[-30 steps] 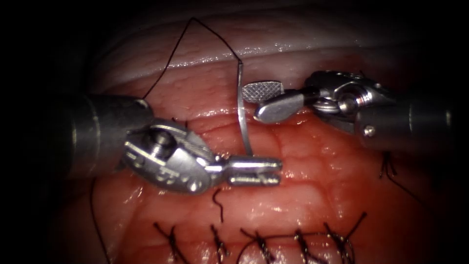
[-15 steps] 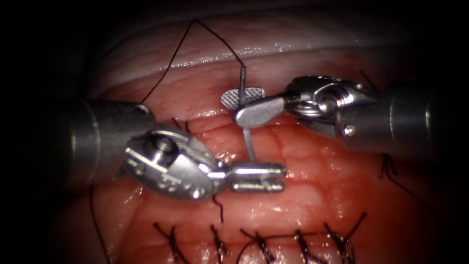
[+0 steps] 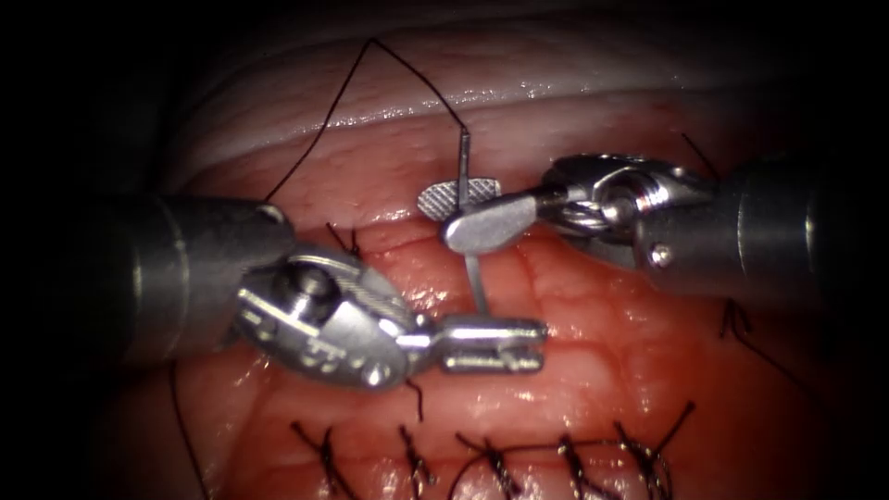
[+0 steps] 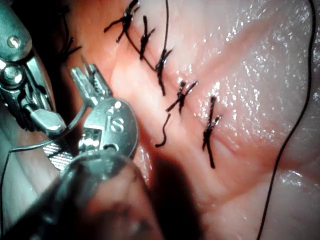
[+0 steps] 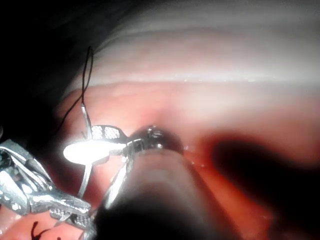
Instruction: Wound Closure
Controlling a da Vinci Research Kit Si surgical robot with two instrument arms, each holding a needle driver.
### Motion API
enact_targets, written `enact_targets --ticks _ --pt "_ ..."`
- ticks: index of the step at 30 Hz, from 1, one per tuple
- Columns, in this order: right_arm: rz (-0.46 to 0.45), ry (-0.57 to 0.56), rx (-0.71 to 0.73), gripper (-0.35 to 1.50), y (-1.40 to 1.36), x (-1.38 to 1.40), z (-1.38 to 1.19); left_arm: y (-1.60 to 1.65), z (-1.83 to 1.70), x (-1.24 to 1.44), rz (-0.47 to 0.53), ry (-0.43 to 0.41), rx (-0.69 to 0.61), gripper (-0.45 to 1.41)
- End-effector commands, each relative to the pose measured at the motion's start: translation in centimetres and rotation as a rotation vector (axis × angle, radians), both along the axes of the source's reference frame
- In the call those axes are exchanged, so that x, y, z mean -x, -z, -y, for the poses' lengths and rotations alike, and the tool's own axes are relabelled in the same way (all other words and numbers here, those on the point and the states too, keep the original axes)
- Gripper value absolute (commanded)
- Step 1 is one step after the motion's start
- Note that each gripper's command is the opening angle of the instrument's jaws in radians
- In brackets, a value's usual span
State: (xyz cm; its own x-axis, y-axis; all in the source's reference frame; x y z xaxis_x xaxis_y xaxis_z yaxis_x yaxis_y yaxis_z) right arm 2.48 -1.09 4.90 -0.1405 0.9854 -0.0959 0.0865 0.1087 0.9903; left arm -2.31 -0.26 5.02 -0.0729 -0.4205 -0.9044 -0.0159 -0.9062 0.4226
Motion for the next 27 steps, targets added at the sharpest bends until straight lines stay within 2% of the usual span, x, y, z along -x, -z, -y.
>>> enact_targets --ticks 1,5,7,14,15,16,18,22,25,27 --pt "-0.002 0.002 0.002 0.39 -0.04 -0.07 0.00 -0.05 -0.01 0.05 0.001 0.000 0.002 -0.45" --pt "-0.001 0.005 0.002 0.04 -0.03 -0.08 0.01 -0.04 -0.01 0.06 -0.003 -0.005 0.002 -0.45" --pt "0.001 0.007 0.002 -0.35 -0.02 -0.08 0.01 -0.05 0.00 0.07 -0.005 -0.007 0.002 -0.45" --pt "0.024 0.041 -0.011 -0.35 0.00 -0.08 0.04 -0.03 0.00 0.06 -0.011 -0.015 0.006 -0.45" --pt "0.026 0.039 -0.011 -0.35 0.00 -0.08 0.03 -0.02 0.00 0.05 -0.011 -0.015 0.005 -0.32" --pt "0.041 0.028 -0.015 -0.35 -0.01 -0.08 0.02 -0.01 -0.01 0.05 -0.010 -0.015 0.004 0.17" --pt "0.068 0.006 0.007 -0.35 -0.03 -0.07 -0.02 0.02 -0.02 0.03 -0.006 -0.006 -0.015 0.73" --pt "0.102 -0.041 0.040 -0.35 -0.10 -0.04 -0.08 0.10 -0.01 0.00 0.021 0.078 -0.063 1.04" --pt "0.109 -0.051 0.055 -0.35 -0.16 0.00 -0.17 0.17 0.04 -0.04 0.022 0.095 -0.085 1.08" --pt "0.136 -0.064 0.151 -0.35 -0.20 0.04 -0.21 0.19 0.11 -0.09 0.019 0.096 -0.099 1.04"
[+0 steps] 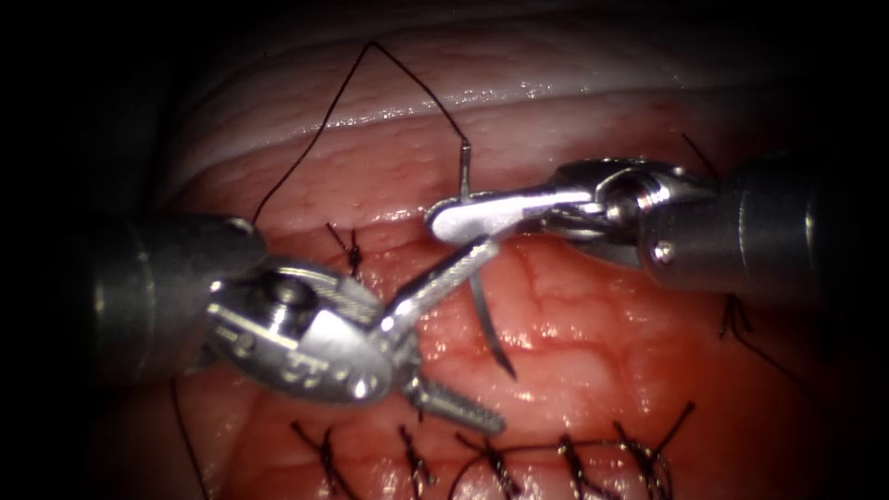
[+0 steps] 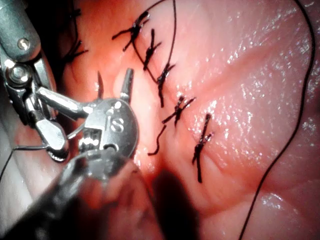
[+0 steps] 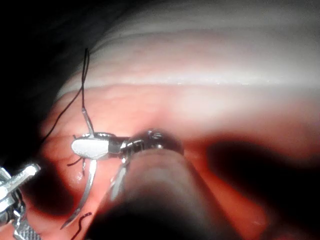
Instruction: Wound Closure
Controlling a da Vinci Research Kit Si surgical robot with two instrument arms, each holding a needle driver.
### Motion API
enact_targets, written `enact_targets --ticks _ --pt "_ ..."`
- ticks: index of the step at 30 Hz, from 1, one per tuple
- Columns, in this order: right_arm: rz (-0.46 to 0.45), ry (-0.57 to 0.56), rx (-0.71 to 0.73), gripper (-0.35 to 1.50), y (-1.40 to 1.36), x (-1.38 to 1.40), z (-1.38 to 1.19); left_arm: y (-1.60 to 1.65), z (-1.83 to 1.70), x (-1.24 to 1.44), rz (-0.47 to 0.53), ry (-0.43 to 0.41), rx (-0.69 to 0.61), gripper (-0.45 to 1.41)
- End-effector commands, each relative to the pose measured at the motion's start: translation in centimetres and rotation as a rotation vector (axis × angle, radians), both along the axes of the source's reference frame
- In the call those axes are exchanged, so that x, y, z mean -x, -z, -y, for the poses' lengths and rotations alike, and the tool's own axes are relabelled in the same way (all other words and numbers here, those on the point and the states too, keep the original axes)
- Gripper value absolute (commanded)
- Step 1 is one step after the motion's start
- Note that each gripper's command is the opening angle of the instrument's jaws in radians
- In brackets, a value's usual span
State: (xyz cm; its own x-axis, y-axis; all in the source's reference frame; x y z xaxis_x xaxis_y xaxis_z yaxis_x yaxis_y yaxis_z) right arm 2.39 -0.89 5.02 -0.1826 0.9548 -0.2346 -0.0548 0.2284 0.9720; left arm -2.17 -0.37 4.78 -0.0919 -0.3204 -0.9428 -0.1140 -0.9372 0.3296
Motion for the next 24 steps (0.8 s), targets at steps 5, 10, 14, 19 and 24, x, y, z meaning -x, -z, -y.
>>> enact_targets --ticks 5,10,14,19,24 --pt "0.107 -0.085 0.314 -0.35 -0.18 0.06 -0.24 -0.10 0.15 -0.18 -0.048 0.038 -0.081 0.78" --pt "0.175 -0.096 0.478 -0.35 -0.26 0.12 -0.47 -0.21 0.10 -0.36 -0.106 0.128 -0.151 0.37" --pt "0.189 -0.101 0.573 -0.35 -0.33 0.12 -0.56 -0.35 0.04 -0.42 -0.152 0.205 -0.211 0.00" --pt "0.170 -0.083 0.701 -0.35 -0.41 0.10 -0.64 -0.68 -0.01 -0.41 -0.234 0.302 -0.277 -0.43" --pt "0.158 -0.074 0.818 -0.35 -0.44 0.05 -0.71 -0.96 -0.03 -0.37 -0.302 0.325 -0.335 -0.43"
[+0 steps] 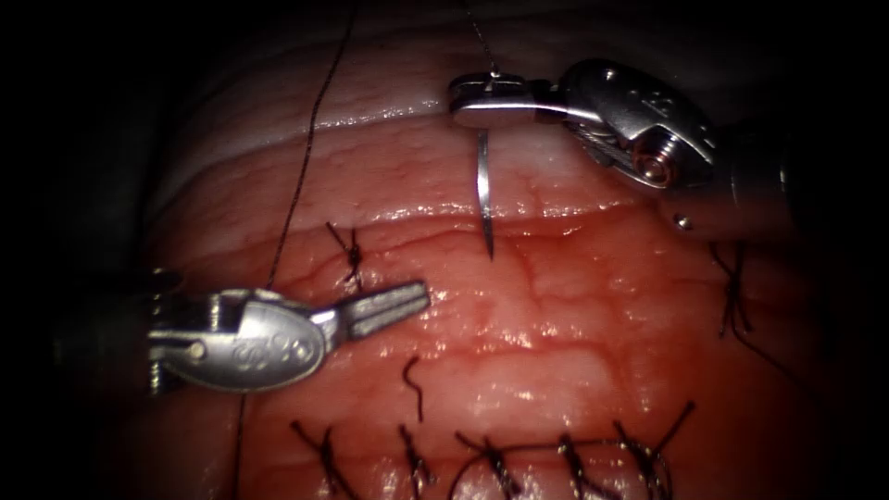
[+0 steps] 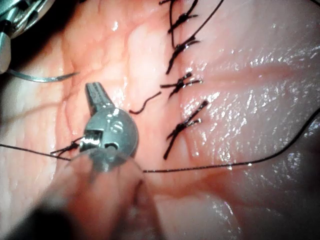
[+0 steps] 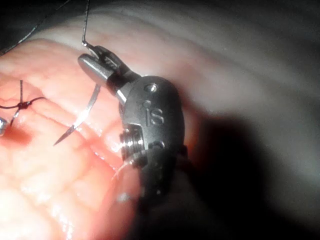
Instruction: Wound Closure
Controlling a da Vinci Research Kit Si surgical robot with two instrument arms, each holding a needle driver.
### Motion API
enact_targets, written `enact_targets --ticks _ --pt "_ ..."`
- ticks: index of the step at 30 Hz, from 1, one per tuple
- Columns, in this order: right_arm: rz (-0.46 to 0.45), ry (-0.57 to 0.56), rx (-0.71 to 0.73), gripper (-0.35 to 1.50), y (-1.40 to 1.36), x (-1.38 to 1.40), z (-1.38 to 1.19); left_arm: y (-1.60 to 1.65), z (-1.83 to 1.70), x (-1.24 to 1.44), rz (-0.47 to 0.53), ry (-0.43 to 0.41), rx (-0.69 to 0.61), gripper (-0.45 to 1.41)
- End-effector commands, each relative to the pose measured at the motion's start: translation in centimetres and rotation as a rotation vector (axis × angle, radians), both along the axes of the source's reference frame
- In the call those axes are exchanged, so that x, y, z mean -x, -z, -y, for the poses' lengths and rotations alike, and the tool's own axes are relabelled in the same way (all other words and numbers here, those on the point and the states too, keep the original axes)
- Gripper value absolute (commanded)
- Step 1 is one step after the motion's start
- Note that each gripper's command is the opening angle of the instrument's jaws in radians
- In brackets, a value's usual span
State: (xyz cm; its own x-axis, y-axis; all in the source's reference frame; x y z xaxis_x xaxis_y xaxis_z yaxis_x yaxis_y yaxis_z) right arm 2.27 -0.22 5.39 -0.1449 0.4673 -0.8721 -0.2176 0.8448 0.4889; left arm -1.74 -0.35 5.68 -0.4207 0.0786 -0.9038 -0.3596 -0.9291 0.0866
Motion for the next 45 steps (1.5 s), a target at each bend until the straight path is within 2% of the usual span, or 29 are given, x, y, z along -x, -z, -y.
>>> enact_targets --ticks 1,7,17,24,33,45 --pt "0.001 0.002 0.034 -0.35 -0.08 -0.08 -0.04 -0.11 -0.01 0.07 -0.003 0.006 -0.019 -0.42" --pt "-0.033 -0.006 0.101 -0.35 -0.10 -0.18 -0.07 -0.32 0.01 0.16 -0.052 0.004 -0.064 -0.33" --pt "-0.015 -0.024 0.196 -0.35 -0.12 -0.45 -0.09 -0.65 0.06 0.27 -0.121 -0.018 -0.125 -0.20" --pt "0.007 -0.015 0.308 -0.35 -0.13 -0.48 -0.04 -0.84 0.18 0.26 -0.163 -0.035 -0.189 -0.16" --pt "0.043 0.004 0.441 -0.35 -0.17 -0.53 0.08 -0.75 0.33 0.30 -0.174 -0.051 -0.199 -0.15" --pt "0.046 0.003 0.462 -0.35 -0.20 -0.66 0.16 -0.58 0.36 0.31 -0.163 -0.057 -0.213 -0.11"
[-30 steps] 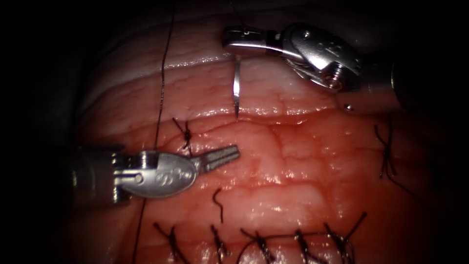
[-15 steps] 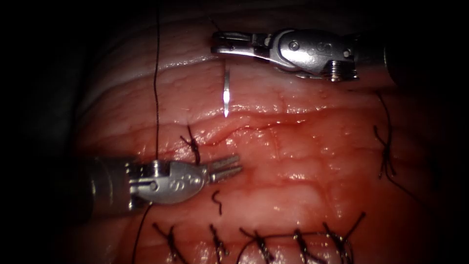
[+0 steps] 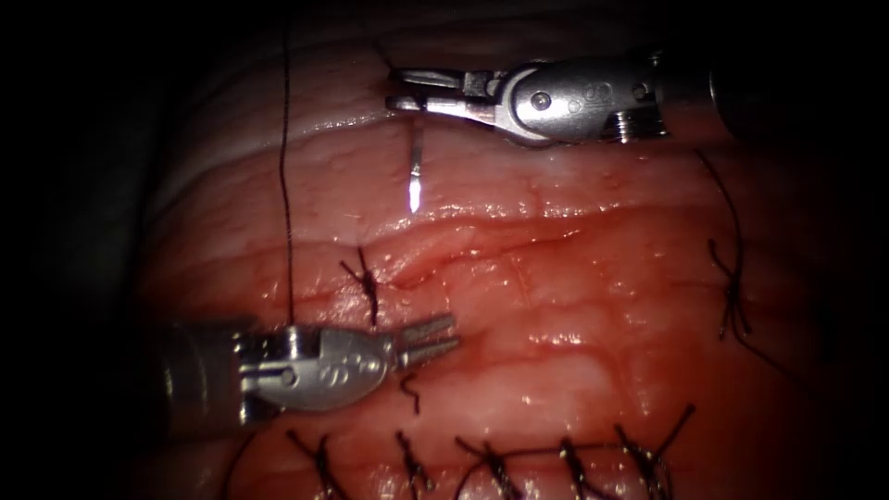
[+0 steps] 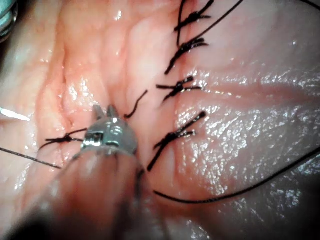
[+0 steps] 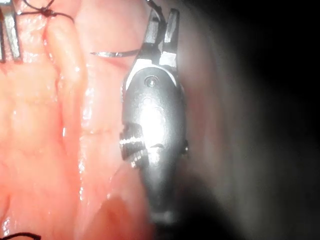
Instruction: Wound Closure
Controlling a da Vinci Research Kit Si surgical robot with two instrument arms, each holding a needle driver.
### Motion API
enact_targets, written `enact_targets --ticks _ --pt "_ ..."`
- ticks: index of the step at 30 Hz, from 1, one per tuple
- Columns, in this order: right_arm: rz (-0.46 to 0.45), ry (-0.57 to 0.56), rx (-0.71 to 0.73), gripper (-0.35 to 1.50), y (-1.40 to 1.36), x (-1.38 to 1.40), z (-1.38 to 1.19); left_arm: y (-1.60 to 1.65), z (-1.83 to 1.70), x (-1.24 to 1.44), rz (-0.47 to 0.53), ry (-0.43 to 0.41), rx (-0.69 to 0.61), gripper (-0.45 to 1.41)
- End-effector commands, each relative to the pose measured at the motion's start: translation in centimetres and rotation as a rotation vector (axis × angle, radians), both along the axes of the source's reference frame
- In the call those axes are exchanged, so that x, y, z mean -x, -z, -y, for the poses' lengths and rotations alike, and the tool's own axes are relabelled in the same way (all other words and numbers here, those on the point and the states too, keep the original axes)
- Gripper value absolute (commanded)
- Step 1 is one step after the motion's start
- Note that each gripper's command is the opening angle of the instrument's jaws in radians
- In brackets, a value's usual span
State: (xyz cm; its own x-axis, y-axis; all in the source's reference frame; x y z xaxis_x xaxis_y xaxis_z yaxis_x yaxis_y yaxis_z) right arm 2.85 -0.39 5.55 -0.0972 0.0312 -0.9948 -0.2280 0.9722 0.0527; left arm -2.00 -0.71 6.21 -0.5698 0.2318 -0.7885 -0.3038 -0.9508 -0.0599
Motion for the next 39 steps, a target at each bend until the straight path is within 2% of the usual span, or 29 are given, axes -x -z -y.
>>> enact_targets --ticks 1,8,20,32,39 --pt "0.000 0.005 0.004 -0.35 -0.05 -0.09 0.00 -0.05 -0.01 0.05 0.002 -0.001 -0.001 -0.11" --pt "0.028 0.034 0.080 -0.35 -0.11 -0.09 0.14 0.01 -0.05 -0.01 0.013 0.003 -0.003 -0.10" --pt "0.082 0.042 0.324 -0.35 -0.08 -0.10 0.27 0.13 -0.05 -0.01 0.029 0.017 -0.002 -0.10" --pt "0.092 0.026 0.408 -0.35 -0.08 -0.10 0.31 0.14 -0.05 -0.01 0.032 0.018 -0.002 -0.10" --pt "0.091 0.024 0.501 -0.35 -0.13 -0.11 0.46 0.16 -0.06 -0.02 0.046 0.026 -0.005 -0.10"
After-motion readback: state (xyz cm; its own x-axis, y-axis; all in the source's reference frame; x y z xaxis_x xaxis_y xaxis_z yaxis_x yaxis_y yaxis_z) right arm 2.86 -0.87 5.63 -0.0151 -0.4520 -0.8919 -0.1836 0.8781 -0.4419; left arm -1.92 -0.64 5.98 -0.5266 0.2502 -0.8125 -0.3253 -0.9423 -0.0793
